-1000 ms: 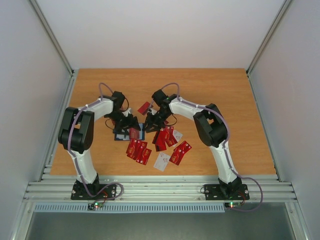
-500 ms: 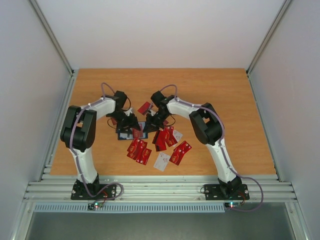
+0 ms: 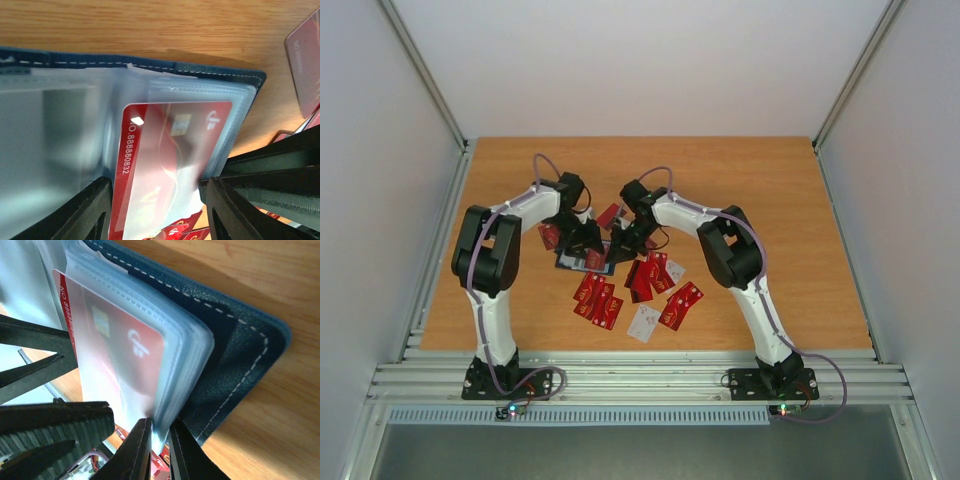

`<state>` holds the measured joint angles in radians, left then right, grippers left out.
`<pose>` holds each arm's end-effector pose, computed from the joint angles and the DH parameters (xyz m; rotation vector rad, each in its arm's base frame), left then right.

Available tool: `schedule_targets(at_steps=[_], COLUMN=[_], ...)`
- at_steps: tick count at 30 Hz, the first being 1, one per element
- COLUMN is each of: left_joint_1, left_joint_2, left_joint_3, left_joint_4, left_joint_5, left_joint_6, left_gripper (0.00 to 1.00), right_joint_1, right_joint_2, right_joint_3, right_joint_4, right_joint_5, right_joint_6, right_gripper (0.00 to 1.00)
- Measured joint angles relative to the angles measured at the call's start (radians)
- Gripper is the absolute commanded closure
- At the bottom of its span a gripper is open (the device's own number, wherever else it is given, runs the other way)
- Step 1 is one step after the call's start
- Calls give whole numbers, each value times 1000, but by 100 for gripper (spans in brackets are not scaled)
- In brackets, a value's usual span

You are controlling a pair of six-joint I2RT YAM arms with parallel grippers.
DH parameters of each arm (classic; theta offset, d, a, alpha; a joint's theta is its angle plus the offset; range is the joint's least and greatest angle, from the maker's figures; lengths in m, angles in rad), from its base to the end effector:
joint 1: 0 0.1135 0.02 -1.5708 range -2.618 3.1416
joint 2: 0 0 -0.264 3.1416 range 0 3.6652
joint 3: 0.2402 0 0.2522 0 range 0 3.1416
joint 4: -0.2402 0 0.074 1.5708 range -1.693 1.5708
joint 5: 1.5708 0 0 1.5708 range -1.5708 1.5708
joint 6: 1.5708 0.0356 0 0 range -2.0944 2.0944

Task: Put the credit cards into the card holder

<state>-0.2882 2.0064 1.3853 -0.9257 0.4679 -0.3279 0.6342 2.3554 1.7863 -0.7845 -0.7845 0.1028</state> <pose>0.3483 -0.1200 0.1533 0.0500 -2.9454 0.6797 0.3610 0.2967 0.1220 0.8597 -2.6769 -1.1942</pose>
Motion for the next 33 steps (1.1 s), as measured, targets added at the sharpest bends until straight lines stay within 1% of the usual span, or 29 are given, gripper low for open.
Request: schedule_targets(at_steps=[6,16,27,33], left_joint_1=[-23,-24,-25,-28], left_joint_2=[1,8,10,10], left_joint_3=[16,20,23,24], left_joint_4=[-14,-13,-9,-7], left_joint_5=[-39,-42,-56,-62], left_joint_6=[22,32,129,158], left_gripper=[44,44,43,43], right_joint_1=[0,-1,-5,-19], right_joint_2=[17,56,68,67], right_joint_3=[43,108,147,159], right_joint_4=[-25,-82,-143,-159], right_joint_5=[8,7,11,11], right_joint_6=[-11,-19,-50,-70], right_gripper=[88,86,81,80])
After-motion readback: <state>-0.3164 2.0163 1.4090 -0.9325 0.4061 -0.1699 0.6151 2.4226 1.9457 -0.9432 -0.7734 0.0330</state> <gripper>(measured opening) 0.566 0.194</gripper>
